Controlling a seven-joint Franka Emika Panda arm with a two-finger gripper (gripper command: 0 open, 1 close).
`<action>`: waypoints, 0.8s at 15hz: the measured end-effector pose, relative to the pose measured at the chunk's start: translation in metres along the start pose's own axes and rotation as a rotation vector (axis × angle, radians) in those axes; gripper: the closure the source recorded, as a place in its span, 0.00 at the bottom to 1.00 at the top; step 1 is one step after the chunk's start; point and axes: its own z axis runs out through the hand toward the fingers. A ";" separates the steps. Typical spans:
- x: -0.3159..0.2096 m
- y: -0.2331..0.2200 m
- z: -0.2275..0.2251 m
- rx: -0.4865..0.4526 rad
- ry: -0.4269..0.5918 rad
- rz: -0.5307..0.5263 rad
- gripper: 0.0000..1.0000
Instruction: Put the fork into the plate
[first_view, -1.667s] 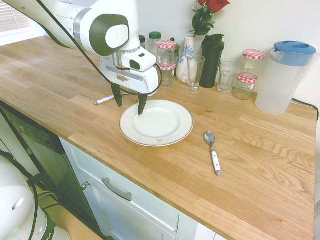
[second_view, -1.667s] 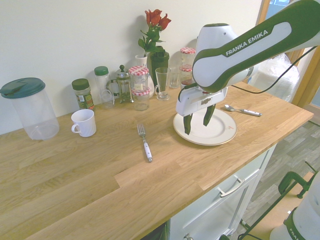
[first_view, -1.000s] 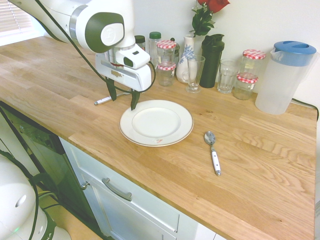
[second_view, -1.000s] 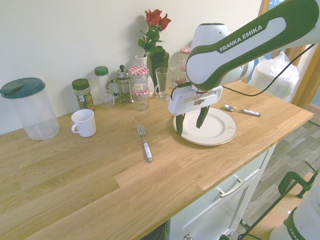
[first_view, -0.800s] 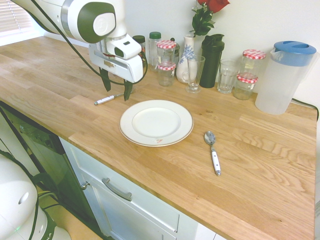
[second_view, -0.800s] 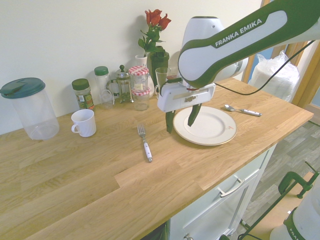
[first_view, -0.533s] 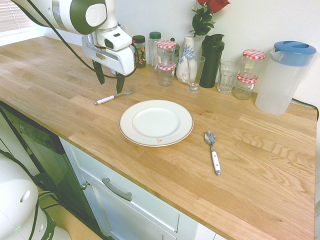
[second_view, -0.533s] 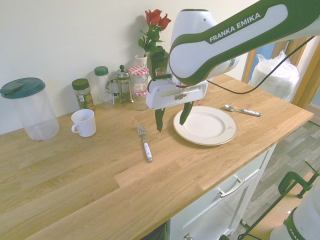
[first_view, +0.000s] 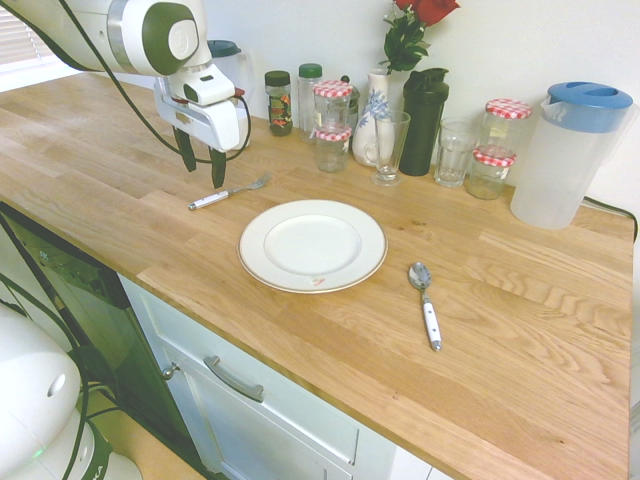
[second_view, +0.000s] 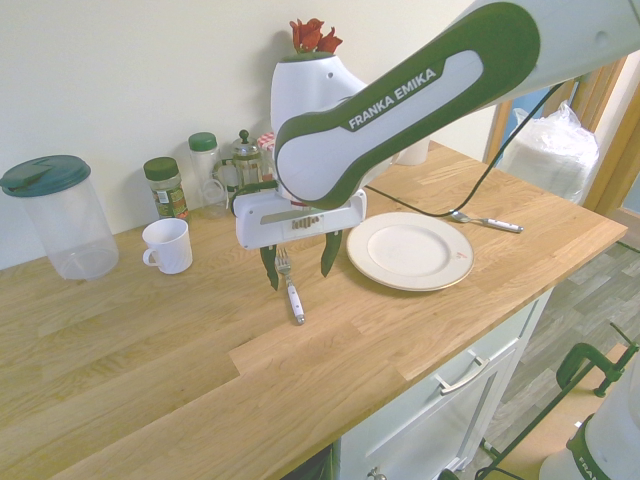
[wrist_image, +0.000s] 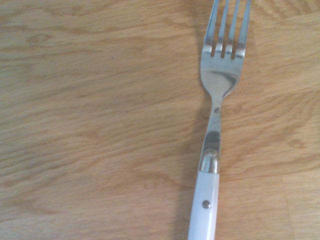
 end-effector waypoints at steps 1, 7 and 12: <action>0.001 -0.003 0.004 -0.004 -0.006 0.008 0.00; 0.008 -0.014 0.028 -0.008 -0.031 0.054 1.00; 0.014 -0.014 0.039 -0.010 -0.036 0.064 1.00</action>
